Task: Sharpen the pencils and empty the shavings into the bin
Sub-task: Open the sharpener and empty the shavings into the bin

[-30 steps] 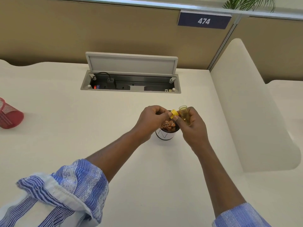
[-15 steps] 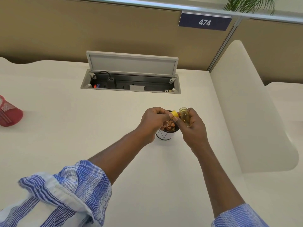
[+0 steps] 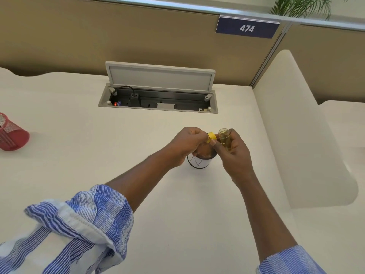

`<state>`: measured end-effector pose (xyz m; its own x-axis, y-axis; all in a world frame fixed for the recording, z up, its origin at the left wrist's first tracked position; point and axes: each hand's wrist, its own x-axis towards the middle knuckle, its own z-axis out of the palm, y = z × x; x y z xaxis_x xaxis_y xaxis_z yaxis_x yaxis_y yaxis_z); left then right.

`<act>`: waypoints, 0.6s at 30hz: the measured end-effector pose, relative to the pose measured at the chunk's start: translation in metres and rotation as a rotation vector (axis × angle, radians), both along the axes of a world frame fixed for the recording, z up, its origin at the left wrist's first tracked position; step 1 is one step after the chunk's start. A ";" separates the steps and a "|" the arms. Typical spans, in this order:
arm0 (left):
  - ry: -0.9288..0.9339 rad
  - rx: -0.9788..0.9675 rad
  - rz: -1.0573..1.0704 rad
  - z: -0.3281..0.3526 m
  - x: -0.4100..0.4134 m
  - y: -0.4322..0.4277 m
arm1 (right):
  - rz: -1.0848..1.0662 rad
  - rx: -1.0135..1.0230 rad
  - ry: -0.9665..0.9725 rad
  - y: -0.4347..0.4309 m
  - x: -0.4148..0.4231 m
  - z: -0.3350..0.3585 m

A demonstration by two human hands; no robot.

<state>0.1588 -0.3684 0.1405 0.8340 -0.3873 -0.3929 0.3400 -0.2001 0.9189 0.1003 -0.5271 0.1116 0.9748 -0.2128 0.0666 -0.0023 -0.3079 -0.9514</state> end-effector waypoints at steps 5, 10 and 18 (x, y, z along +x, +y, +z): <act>-0.015 0.040 0.020 -0.001 0.001 -0.002 | -0.042 0.026 0.001 -0.002 0.001 -0.001; -0.187 0.240 0.041 -0.009 0.001 -0.001 | -0.075 0.007 0.005 -0.009 0.001 -0.004; -0.588 0.370 -0.075 -0.011 -0.004 0.003 | -0.064 -0.186 -0.023 -0.009 -0.002 -0.004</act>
